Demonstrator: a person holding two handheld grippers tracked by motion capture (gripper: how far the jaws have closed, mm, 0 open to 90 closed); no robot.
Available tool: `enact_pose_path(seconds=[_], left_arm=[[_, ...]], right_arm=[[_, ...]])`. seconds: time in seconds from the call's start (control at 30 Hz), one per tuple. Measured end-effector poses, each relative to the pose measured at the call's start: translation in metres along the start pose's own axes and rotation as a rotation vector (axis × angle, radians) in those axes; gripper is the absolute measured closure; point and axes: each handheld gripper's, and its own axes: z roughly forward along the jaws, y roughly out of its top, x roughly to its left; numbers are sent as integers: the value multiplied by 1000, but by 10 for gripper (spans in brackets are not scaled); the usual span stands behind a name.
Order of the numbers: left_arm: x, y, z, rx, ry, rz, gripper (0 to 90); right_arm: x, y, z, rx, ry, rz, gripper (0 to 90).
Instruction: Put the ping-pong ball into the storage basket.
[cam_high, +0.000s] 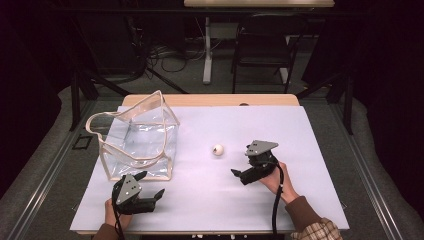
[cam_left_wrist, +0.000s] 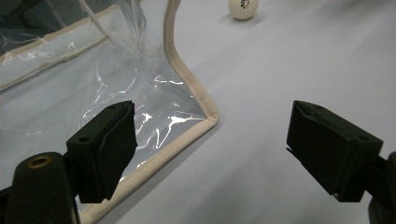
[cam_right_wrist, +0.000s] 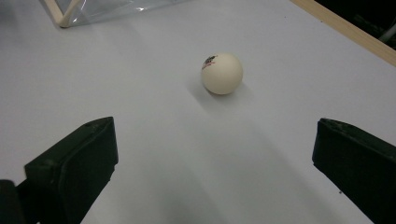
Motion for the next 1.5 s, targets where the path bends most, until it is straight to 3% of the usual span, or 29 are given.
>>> enact_pose_path(seconds=[0.37, 0.77, 1.5], left_arm=[[0, 0, 0, 1, -3, 4, 161], [0, 0, 0, -1, -7, 6, 161], [0, 0, 0, 0, -8, 10, 161]], right_arm=[[-6, 6, 8, -9, 4, 10, 0], [-10, 11, 22, 26, 21, 9, 0], [-24, 22, 37, 39, 20, 21, 0]])
